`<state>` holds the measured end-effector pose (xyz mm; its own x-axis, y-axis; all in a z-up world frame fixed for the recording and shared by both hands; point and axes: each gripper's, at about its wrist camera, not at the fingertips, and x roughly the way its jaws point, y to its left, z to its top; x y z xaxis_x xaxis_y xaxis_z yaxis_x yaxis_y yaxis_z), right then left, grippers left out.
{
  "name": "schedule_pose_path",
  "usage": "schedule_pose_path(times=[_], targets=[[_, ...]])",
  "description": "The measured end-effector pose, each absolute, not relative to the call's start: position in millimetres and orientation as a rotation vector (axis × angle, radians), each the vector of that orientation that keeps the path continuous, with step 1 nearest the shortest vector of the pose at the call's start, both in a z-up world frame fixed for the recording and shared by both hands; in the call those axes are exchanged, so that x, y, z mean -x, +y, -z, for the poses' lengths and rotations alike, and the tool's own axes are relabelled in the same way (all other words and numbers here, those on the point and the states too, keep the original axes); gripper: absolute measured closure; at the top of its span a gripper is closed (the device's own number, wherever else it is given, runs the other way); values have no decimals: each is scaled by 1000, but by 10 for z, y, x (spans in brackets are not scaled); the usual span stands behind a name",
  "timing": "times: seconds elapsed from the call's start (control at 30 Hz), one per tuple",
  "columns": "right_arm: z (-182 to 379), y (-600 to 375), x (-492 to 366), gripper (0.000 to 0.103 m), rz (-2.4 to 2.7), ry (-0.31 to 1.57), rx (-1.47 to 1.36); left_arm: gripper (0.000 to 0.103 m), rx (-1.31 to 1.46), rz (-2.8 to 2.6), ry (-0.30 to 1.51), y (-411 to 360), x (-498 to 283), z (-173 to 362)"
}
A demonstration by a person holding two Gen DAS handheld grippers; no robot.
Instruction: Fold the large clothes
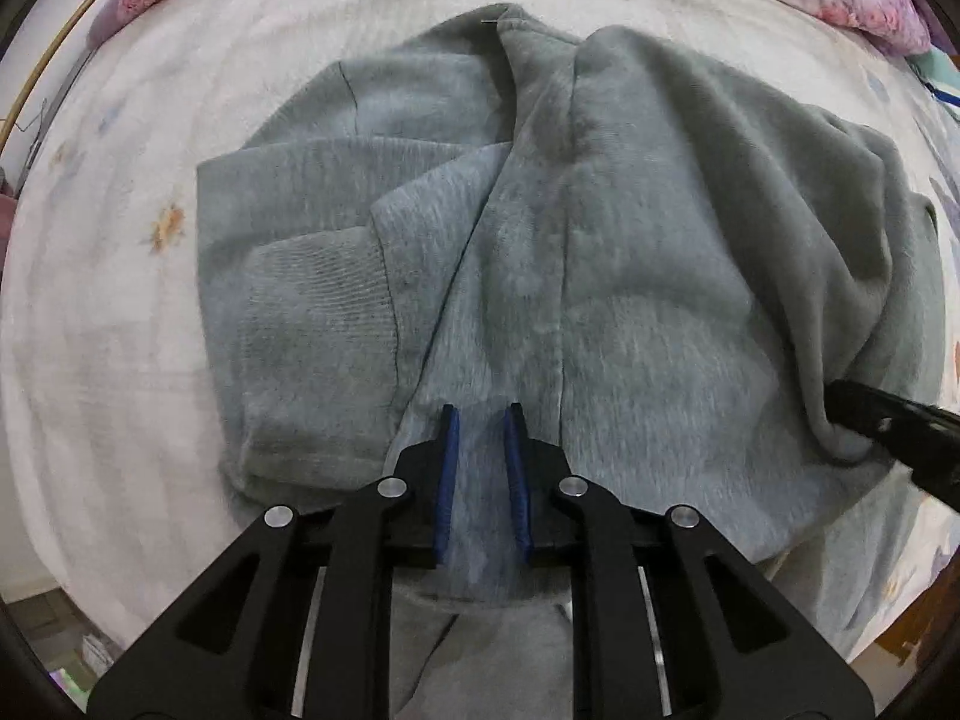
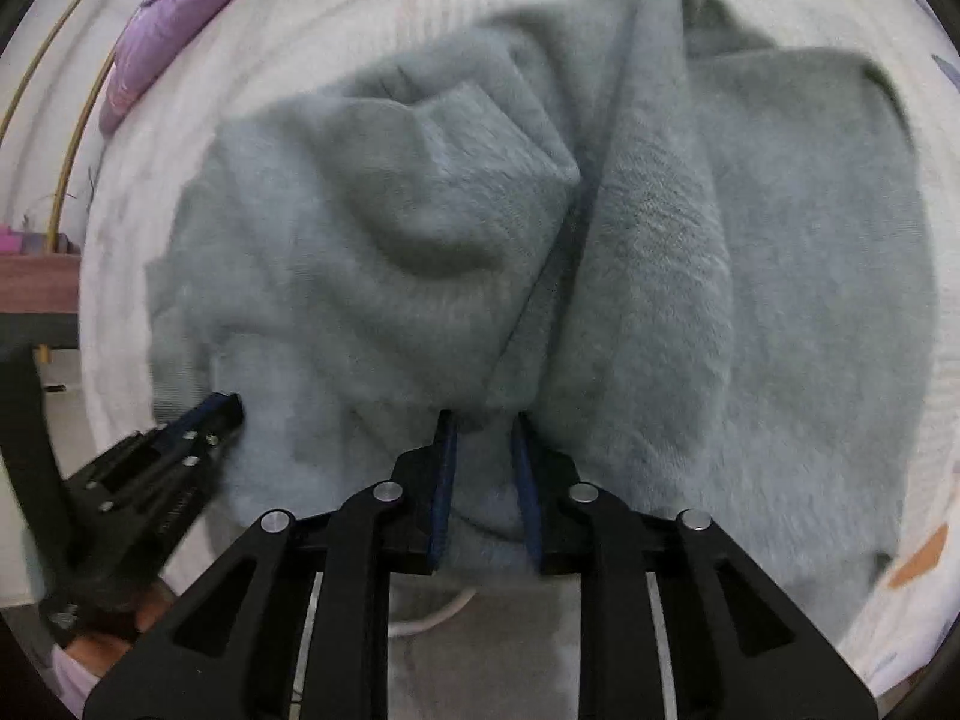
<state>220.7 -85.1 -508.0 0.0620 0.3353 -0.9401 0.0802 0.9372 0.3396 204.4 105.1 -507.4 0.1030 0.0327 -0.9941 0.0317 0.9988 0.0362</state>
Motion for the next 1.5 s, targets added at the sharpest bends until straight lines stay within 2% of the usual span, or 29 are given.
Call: schedule_pose_path(times=[0.03,0.1,0.13,0.17,0.27,0.37,0.47,0.77,0.87,0.97,1.0,1.2,1.3,1.4,1.5], targets=[[5006,-869,-2191,82,-201,1494,-335,83,-45,0,1474,1027,-2028,5024],[4833,-873,-2155,67,-213,1461,-325,80,-20,6,1471,1032,-1999,4916],[4707,-883,-2123,50,-218,1438,-319,78,-8,4,1469,1046,-1979,4846],[4611,-889,-2099,41,-216,1418,-313,74,-5,-1,1464,1062,-1962,4787],[4368,-906,-2075,35,-225,1396,-313,71,-7,-8,1444,1126,-1894,4582],[4158,-904,-1971,33,-229,1375,-292,68,8,-11,1441,1124,-1831,4419],[4013,-896,-1953,27,-223,1369,-263,62,14,-9,1430,1103,-1767,4221],[3629,-1117,-1710,26,-171,1358,-246,52,8,-10,1418,1216,-1766,3814],[3505,-1241,-1663,24,-141,1354,-239,42,4,-12,1414,1283,-1722,3675],[3372,-1418,-1641,24,-112,1341,-243,38,-6,-19,1408,1372,-1697,3543],[3340,-1467,-1648,24,-105,1338,-244,33,-8,-22,1407,1404,-1701,3516],[3073,-1763,-1775,23,-65,1296,-221,26,-3,-40,1388,1682,-1830,3314],[2994,-1867,-1908,16,-56,1265,-206,25,-8,-45,1383,1790,-1957,3291],[2993,-1939,-2101,15,-61,1268,-202,24,-30,-54,1382,1857,-2090,3288],[3006,-1957,-2254,13,-61,1263,-191,14,-6,-36,1384,1941,-2262,3289]])
